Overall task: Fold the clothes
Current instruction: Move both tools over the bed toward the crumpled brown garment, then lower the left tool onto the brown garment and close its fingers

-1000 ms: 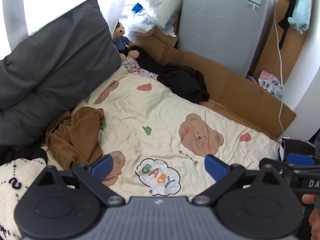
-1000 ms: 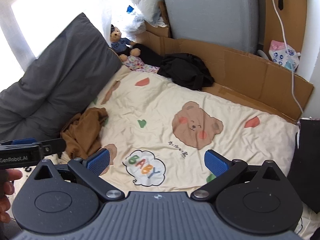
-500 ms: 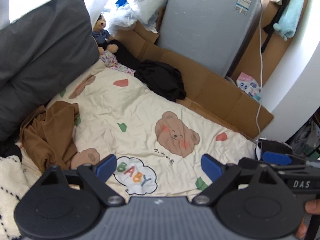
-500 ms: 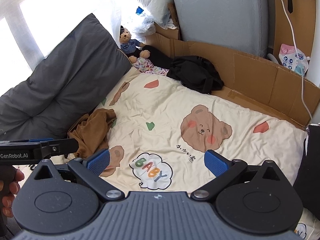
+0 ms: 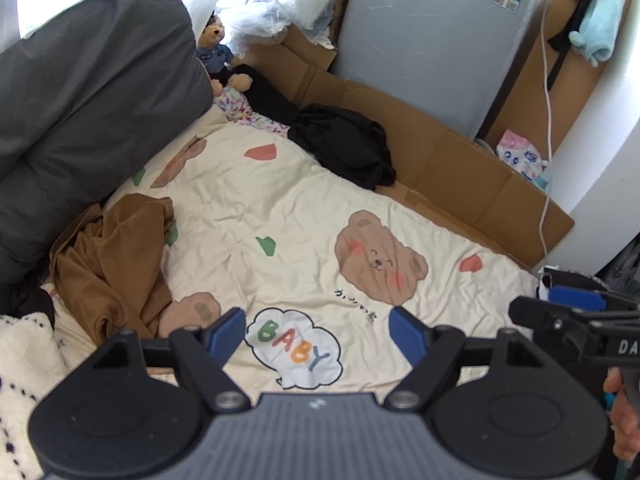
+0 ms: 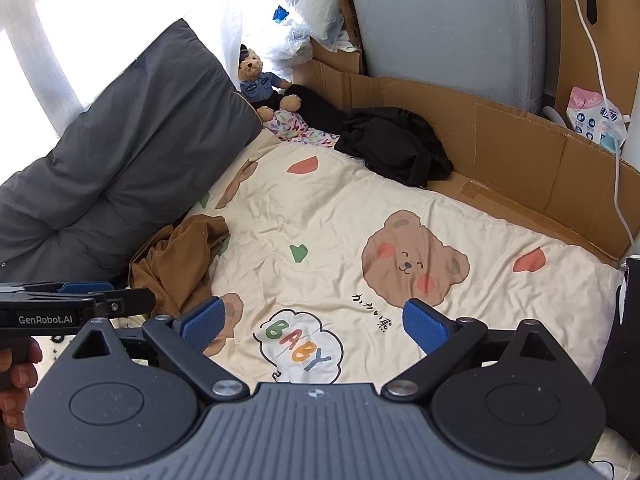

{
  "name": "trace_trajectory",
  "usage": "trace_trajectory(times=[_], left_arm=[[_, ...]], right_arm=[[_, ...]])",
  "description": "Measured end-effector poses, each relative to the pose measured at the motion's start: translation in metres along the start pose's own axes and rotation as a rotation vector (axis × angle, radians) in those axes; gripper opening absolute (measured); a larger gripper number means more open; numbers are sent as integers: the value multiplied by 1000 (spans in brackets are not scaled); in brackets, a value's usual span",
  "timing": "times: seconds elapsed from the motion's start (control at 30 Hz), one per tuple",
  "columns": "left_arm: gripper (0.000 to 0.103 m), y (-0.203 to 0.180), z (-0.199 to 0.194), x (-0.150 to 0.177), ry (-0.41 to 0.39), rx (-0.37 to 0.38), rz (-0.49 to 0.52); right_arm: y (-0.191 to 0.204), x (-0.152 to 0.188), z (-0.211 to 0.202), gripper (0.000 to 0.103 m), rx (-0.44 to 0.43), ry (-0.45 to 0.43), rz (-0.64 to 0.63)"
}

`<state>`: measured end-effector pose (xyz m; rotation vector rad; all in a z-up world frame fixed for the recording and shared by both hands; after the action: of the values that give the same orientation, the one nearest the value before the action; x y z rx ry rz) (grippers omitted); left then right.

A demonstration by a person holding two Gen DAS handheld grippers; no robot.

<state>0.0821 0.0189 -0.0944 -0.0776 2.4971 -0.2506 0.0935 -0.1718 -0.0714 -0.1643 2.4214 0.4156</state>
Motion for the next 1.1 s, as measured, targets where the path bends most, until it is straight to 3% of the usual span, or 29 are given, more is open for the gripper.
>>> trace_trajectory(times=[0.5, 0.77, 1.1], left_arm=[[79, 45, 24, -10, -2, -133, -4], [79, 62, 42, -9, 35, -153, 16], [79, 116, 65, -6, 81, -225, -43]], right_arm=[[6, 3, 35, 92, -19, 57, -40], [2, 1, 48, 92, -11, 80, -36], [1, 0, 67, 92, -9, 110, -44]])
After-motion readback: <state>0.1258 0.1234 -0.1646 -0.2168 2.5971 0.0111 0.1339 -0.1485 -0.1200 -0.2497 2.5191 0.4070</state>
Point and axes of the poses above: each gripper's, at about its wrist camera, not at the fingertips, and z roughly the way its jaws point, y to its left, x to its underside, the point moved 7 cm from there along z, roughly the way its jaws point, and after that the axes turned 1 degree about -y, right-handed, at the moved point
